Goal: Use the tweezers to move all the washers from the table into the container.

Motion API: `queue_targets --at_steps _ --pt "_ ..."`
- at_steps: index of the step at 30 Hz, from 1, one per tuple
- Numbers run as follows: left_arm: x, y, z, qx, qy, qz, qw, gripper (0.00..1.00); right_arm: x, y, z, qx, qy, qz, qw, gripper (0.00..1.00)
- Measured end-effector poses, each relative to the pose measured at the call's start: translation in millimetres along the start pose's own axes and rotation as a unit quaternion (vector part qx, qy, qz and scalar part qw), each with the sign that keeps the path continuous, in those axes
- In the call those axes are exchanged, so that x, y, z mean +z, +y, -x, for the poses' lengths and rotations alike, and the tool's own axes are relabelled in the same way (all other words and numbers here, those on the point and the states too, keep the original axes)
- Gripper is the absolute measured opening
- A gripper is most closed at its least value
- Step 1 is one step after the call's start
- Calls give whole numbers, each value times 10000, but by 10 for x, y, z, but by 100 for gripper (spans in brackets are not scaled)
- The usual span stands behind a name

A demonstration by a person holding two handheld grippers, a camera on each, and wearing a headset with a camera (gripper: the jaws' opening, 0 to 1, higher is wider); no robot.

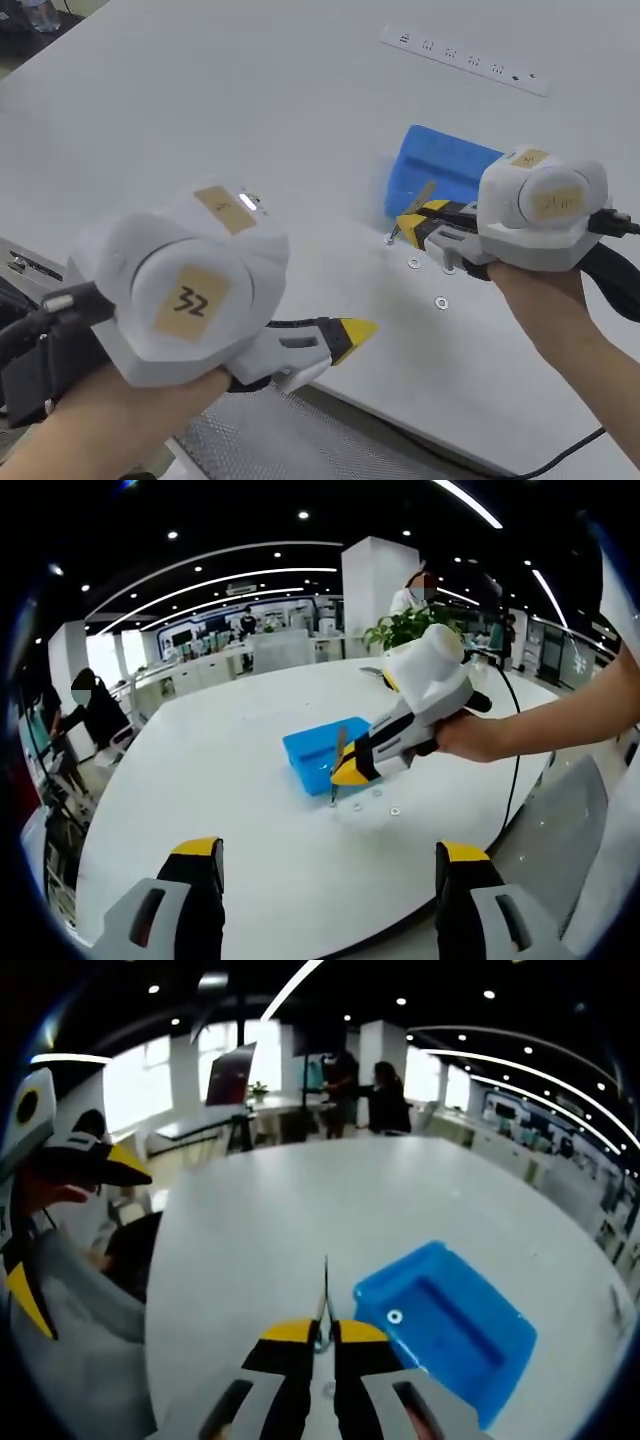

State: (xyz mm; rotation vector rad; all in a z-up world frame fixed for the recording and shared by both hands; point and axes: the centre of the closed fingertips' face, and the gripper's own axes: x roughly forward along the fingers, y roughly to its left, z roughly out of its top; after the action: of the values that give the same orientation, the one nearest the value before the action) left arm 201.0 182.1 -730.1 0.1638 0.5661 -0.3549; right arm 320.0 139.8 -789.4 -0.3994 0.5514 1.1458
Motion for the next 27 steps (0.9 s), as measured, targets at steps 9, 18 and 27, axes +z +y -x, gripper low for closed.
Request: queue_targets --at_steps 9,18,27 --pt "30 -54 -12 -55 -33 -17 10000 89 177 -100 120 -138 -223 -60 9996 3" --pt "5 -55 -10 -77 -5 15 10000 89 313 -320 209 -442 -392 -98 9982 3" --pt "9 -35 -20 -79 3 2 10000 89 339 -481 135 -624 -381 -133 9972 3"
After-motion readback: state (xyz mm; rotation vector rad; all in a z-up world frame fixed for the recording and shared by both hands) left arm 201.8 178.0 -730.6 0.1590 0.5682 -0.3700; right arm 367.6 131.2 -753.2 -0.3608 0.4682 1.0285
